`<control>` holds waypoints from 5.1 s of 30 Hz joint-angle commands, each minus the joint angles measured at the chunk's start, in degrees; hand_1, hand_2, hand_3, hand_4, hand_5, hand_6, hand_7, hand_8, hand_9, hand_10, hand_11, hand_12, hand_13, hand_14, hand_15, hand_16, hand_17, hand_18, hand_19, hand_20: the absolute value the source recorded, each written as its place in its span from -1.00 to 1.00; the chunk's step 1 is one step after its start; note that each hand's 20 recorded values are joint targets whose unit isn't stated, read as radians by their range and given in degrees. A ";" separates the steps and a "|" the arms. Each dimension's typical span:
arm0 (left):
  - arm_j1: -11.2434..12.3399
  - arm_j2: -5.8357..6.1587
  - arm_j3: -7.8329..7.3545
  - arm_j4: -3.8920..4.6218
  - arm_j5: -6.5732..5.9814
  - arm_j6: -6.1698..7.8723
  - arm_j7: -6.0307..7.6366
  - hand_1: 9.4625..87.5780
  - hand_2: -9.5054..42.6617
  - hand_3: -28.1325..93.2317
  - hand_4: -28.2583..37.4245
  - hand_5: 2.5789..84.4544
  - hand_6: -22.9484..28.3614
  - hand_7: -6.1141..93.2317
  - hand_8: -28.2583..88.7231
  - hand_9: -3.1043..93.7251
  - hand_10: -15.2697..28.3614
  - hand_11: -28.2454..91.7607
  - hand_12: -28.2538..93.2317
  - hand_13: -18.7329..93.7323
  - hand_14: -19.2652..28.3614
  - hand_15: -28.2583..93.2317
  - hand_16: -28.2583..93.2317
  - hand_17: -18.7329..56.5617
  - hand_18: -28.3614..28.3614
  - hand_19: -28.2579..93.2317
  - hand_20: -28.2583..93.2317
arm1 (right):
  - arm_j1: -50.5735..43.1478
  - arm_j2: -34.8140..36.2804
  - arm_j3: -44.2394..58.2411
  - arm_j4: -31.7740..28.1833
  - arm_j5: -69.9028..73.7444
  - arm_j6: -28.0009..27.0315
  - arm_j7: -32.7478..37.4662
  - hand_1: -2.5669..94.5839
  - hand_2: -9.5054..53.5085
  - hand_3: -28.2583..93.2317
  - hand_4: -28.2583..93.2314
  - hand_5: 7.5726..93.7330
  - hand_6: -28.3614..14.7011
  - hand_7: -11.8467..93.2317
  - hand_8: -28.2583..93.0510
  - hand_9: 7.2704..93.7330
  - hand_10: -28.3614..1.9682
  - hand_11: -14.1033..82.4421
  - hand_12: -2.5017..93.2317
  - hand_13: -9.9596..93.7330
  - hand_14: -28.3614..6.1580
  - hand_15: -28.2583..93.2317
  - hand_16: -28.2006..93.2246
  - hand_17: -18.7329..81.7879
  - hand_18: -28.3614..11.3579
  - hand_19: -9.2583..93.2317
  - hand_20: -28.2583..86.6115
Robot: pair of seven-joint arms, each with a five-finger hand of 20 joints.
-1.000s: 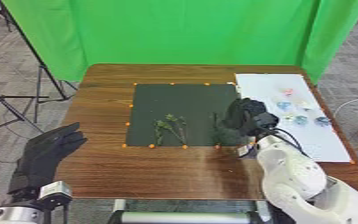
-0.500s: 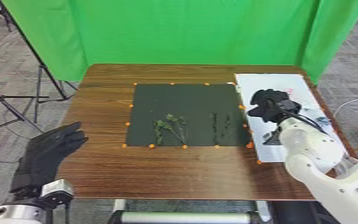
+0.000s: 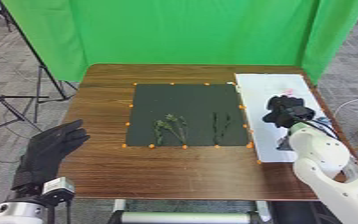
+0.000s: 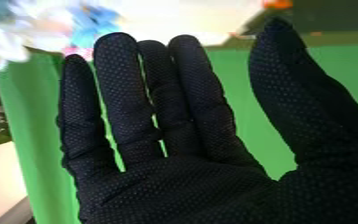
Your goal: Arrange flowers
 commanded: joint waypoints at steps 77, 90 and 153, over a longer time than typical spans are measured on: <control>3.40 -4.11 -5.25 -1.22 2.99 -3.48 -3.42 -0.54 -0.43 0.81 -0.57 0.10 0.46 -0.57 -0.66 -0.09 0.74 0.11 -0.35 -0.17 1.00 0.46 -0.73 -0.76 0.77 0.38 -0.28 | 9.48 1.01 -11.28 -0.34 -8.68 9.73 2.86 0.15 -0.92 0.71 -1.00 0.63 0.38 -0.16 -0.43 0.83 0.43 -0.18 -0.14 0.54 0.24 0.61 -0.04 -0.08 -0.52 0.74 -0.21; 6.51 -4.78 -8.57 -2.02 2.28 -2.63 -1.81 -0.54 -0.44 0.81 -0.57 0.10 0.46 -0.57 -0.66 -0.09 0.74 0.12 -0.35 -0.17 1.00 0.46 -0.73 -0.76 0.77 0.38 -0.28 | 24.48 -8.53 -27.04 -4.24 -5.65 11.85 -3.94 0.16 -0.93 0.72 -1.00 0.66 0.34 -0.19 -0.40 0.84 0.42 -0.16 -0.11 0.54 0.23 0.63 -0.03 -0.08 -0.54 0.74 -0.20; -8.67 -6.60 -2.41 3.41 6.32 -9.46 -7.92 -0.54 -0.44 0.82 -0.56 0.10 0.46 -0.57 -0.66 -0.09 0.74 0.11 -0.35 -0.16 1.00 0.46 -0.73 -0.76 0.77 0.38 -0.27 | 21.46 -38.32 -33.94 17.17 -4.92 14.69 0.70 -0.04 -1.00 0.71 -1.00 0.40 0.22 -0.17 -0.53 0.59 0.26 -0.11 -0.28 0.35 0.15 0.67 -0.15 -0.21 -0.59 0.67 -0.18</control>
